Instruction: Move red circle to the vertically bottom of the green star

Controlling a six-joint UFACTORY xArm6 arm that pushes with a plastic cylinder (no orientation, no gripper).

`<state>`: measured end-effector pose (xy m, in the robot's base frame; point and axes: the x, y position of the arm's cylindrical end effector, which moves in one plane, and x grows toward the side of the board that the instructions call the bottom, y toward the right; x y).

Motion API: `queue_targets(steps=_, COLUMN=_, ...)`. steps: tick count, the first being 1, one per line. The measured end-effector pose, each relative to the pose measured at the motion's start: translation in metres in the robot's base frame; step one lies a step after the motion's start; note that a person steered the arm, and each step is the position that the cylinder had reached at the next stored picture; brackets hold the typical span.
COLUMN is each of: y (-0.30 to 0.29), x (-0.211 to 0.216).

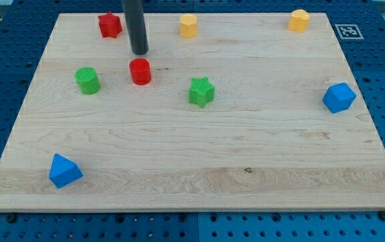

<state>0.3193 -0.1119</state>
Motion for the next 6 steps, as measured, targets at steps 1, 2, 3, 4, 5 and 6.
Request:
queue_targets(steps=1, y=0.000, x=0.023)
queue_targets(steps=2, y=0.000, x=0.023)
queue_targets(steps=3, y=0.006, x=0.045)
queue_targets(steps=4, y=0.006, x=0.053)
queue_targets(steps=5, y=-0.017, x=0.044)
queue_targets(steps=6, y=-0.015, x=0.056)
